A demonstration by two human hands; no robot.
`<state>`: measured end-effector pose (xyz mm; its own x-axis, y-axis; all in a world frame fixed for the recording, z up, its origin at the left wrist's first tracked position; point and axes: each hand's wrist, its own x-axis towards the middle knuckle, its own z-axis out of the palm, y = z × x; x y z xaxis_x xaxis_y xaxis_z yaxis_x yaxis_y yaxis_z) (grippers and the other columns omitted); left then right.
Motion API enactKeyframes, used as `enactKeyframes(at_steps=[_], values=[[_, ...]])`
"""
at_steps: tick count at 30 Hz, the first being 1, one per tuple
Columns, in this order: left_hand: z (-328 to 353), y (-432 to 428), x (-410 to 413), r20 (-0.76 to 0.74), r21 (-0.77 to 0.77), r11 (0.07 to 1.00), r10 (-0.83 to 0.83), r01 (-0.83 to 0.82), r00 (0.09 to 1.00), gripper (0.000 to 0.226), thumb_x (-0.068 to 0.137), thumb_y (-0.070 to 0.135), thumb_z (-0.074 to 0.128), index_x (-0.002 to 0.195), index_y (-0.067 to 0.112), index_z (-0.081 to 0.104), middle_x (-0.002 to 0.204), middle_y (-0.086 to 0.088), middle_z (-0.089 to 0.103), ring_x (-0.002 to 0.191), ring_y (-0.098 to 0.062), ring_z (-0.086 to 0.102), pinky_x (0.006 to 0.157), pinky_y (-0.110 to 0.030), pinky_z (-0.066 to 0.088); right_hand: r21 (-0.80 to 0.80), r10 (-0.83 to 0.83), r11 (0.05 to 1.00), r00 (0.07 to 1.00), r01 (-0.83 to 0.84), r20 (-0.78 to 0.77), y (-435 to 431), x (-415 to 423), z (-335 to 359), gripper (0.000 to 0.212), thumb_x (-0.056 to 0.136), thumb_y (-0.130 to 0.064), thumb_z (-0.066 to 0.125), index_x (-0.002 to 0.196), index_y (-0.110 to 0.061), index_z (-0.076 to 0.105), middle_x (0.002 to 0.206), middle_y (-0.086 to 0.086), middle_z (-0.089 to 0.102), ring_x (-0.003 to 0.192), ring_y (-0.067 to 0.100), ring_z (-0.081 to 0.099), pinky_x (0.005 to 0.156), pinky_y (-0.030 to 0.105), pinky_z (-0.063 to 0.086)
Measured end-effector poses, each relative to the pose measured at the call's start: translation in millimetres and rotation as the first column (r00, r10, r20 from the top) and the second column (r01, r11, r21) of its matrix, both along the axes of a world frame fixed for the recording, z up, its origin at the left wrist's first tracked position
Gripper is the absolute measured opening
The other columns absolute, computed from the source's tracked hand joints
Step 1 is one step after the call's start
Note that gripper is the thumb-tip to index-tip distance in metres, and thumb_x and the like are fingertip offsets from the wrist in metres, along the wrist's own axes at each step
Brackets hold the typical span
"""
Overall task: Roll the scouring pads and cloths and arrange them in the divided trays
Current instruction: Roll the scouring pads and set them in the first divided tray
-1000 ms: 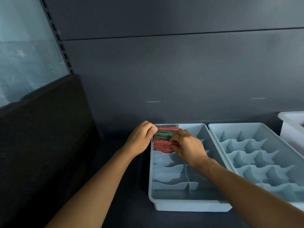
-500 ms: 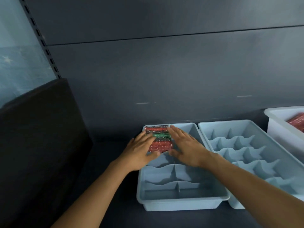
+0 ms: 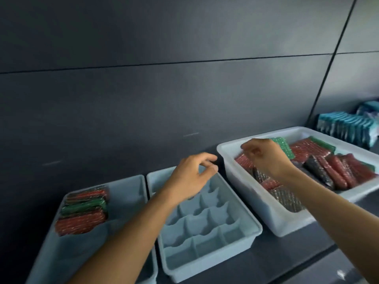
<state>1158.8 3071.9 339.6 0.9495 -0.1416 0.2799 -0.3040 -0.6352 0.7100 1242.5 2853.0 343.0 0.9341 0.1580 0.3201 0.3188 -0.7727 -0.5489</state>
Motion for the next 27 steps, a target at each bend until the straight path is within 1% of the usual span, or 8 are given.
enactKeyframes(at_steps=[3, 5, 7, 10, 14, 18, 22, 27], values=[[0.3, -47.9, 38.8, -0.005, 0.004, 0.999, -0.047, 0.047, 0.999, 0.029, 0.094, 0.02, 0.062, 0.121, 0.013, 0.065, 0.104, 0.003, 0.073, 0.099, -0.009, 0.065, 0.09, -0.021, 0.046, -0.085, -0.055, 0.995, 0.997, 0.051, -0.054, -55.2, 32.1, -3.8, 0.024, 0.085, -0.01, 0.059, 0.084, -0.032, 0.069, 0.086, 0.001, 0.073, 0.082, 0.024, 0.068, 0.076, 0.038, 0.055], [0.0, -74.5, 64.1, -0.013, 0.028, 0.999, -0.045, 0.045, 0.999, 0.03, 0.094, 0.018, 0.062, 0.123, 0.01, 0.065, 0.112, -0.003, 0.071, 0.102, -0.01, 0.064, 0.091, -0.019, 0.045, -0.141, -0.1, 0.986, 0.992, 0.088, -0.08, -80.5, 49.5, -5.2, 0.024, 0.087, -0.009, 0.059, 0.102, -0.022, 0.072, 0.103, 0.008, 0.073, 0.091, 0.026, 0.067, 0.082, 0.039, 0.054], [1.0, -97.3, 87.9, -0.035, 0.07, 0.997, -0.031, 0.034, 0.999, 0.034, 0.094, 0.021, 0.061, 0.126, 0.01, 0.062, 0.122, -0.004, 0.067, 0.111, -0.014, 0.062, 0.094, -0.022, 0.044, -0.17, -0.152, 0.976, 0.985, 0.137, -0.079, -98.2, 67.8, -8.0, 0.034, 0.087, -0.011, 0.06, 0.12, -0.016, 0.065, 0.121, 0.009, 0.067, 0.109, 0.028, 0.062, 0.093, 0.041, 0.05], [0.9, -126.7, 123.2, -0.135, 0.284, 0.959, 0.03, 0.009, 0.99, 0.042, 0.094, 0.031, 0.06, 0.131, 0.012, 0.055, 0.134, -0.007, 0.058, 0.122, -0.024, 0.055, 0.098, -0.032, 0.043, -0.259, -0.283, 0.933, 0.954, 0.249, -0.103, -111.5, 90.9, -11.2, 0.046, 0.09, -0.026, 0.061, 0.133, -0.016, 0.049, 0.129, 0.012, 0.058, 0.119, 0.032, 0.054, 0.093, 0.043, 0.049], [-12.2, -154.8, 166.3, -0.279, 0.55, 0.835, 0.212, -0.026, 0.937, 0.045, 0.092, 0.038, 0.061, 0.123, 0.007, 0.05, 0.126, -0.014, 0.059, 0.109, -0.029, 0.058, 0.08, -0.034, 0.044, -0.342, -0.396, 0.886, 0.893, 0.312, -0.213, -118.2, 116.6, -21.4, 0.06, 0.087, -0.053, 0.06, 0.125, -0.011, 0.039, 0.116, 0.014, 0.06, 0.105, 0.032, 0.059, 0.086, 0.043, 0.05], [-36.6, -170.5, 193.0, -0.329, 0.554, 0.831, 0.269, -0.046, 0.905, 0.056, 0.09, 0.033, 0.067, 0.133, 0.008, 0.043, 0.125, -0.01, 0.058, 0.105, -0.027, 0.06, 0.08, -0.033, 0.047, -0.267, -0.353, 0.922, 0.892, 0.28, -0.283, -124.7, 135.3, -32.0, 0.059, 0.083, -0.042, 0.071, 0.12, -0.008, 0.039, 0.101, 0.008, 0.061, 0.092, 0.028, 0.063, 0.076, 0.04, 0.052], [-46.9, -170.2, 202.8, -0.27, 0.577, 0.815, 0.255, -0.056, 0.929, 0.03, 0.091, 0.021, 0.064, 0.118, 0.01, 0.058, 0.115, -0.006, 0.061, 0.1, -0.024, 0.06, 0.082, -0.034, 0.049, -0.101, -0.238, 0.971, 0.913, 0.217, -0.331, -127.2, 141.1, -31.0, 0.032, 0.083, -0.034, 0.073, 0.094, -0.007, 0.058, 0.079, 0.002, 0.06, 0.066, 0.016, 0.057, 0.063, 0.031, 0.051], [-24.4, -154.8, 181.8, -0.184, 0.384, 0.909, 0.245, -0.16, 0.952, 0.034, 0.098, 0.025, 0.049, 0.128, 0.009, 0.049, 0.124, -0.01, 0.059, 0.107, -0.028, 0.06, 0.079, -0.034, 0.046, 0.115, -0.162, 0.975, 0.963, 0.19, -0.217, -127.5, 111.7, -11.4, 0.026, 0.09, -0.033, 0.064, 0.084, -0.01, 0.054, 0.073, 0.004, 0.059, 0.061, 0.018, 0.053, 0.063, 0.034, 0.05]])
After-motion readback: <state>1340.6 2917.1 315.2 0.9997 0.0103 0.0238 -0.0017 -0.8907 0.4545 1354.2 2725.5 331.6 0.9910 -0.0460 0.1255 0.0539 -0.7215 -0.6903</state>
